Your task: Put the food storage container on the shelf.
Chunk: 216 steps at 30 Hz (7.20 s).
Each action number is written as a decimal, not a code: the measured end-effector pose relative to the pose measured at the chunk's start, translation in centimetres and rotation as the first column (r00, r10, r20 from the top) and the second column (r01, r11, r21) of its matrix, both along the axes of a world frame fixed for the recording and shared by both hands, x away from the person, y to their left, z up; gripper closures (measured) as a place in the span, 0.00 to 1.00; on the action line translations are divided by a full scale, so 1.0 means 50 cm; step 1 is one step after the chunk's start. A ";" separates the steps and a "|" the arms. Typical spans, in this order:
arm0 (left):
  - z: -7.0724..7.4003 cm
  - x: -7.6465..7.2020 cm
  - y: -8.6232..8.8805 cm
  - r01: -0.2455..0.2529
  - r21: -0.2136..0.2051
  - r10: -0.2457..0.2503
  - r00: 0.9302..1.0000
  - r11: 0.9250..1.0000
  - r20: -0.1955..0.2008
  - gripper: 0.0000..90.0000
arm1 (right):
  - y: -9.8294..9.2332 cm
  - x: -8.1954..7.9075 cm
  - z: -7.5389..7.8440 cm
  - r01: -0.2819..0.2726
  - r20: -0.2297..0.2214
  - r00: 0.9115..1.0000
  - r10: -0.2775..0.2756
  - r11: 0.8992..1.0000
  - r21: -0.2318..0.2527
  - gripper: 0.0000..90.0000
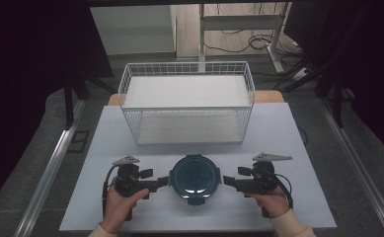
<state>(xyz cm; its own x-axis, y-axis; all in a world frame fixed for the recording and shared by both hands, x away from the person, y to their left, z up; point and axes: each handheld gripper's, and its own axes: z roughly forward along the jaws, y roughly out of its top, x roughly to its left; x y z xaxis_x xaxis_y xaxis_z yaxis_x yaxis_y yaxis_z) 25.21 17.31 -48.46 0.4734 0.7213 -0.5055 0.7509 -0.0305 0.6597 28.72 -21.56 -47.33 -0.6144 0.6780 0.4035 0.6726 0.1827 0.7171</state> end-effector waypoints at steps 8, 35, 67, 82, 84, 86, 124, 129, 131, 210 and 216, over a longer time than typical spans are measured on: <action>-0.016 0.017 -0.020 0.022 -0.048 -0.025 0.998 0.999 -0.063 0.18 | 0.030 0.006 -0.013 -0.015 -0.049 0.999 0.015 1.000 -0.005 0.17; -0.080 0.067 -0.063 0.059 -0.164 -0.094 0.971 0.985 -0.218 0.18 | 0.102 0.042 -0.069 -0.003 -0.270 0.963 0.019 0.998 0.061 0.16; -0.047 0.028 -0.069 0.044 -0.154 -0.076 0.975 0.987 -0.209 0.38 | 0.070 0.009 -0.057 0.112 -0.345 0.938 -0.034 0.972 0.208 0.46; -0.028 0.022 -0.060 0.049 -0.173 -0.079 0.982 0.984 -0.171 0.42 | 0.073 -0.002 -0.027 0.073 -0.237 0.971 -0.025 0.978 0.195 0.47; -0.023 0.021 -0.059 0.051 -0.171 -0.079 0.984 0.984 -0.161 0.43 | 0.074 -0.004 -0.025 0.069 -0.228 0.973 -0.023 0.978 0.197 0.47; -0.017 0.020 -0.058 0.052 -0.167 -0.078 0.986 0.985 -0.150 0.42 | 0.075 -0.006 -0.021 0.065 -0.224 0.974 -0.019 0.978 0.200 0.47; 0.063 0.043 -0.038 0.075 -0.131 -0.078 0.997 0.988 -0.015 0.42 | 0.094 0.019 0.058 -0.009 -0.089 0.996 0.026 0.981 0.196 0.48; 0.081 0.055 -0.039 0.077 -0.129 -0.077 0.997 0.989 0.007 0.42 | 0.094 0.028 0.072 -0.012 -0.072 0.997 0.027 0.980 0.197 0.48; 0.091 0.058 -0.040 0.078 -0.126 -0.077 0.997 0.989 0.017 0.42 | 0.093 0.030 0.079 -0.013 -0.059 0.998 0.025 0.980 0.199 0.48; 0.367 0.387 -0.001 0.076 -0.109 -0.063 0.991 0.991 0.122 0.41 | 0.135 0.348 0.349 -0.027 0.034 0.999 0.021 0.977 0.210 0.47; 0.354 0.410 0.000 0.063 -0.129 -0.052 0.995 0.990 0.085 0.41 | 0.138 0.372 0.332 0.000 -0.016 1.000 0.003 0.976 0.218 0.47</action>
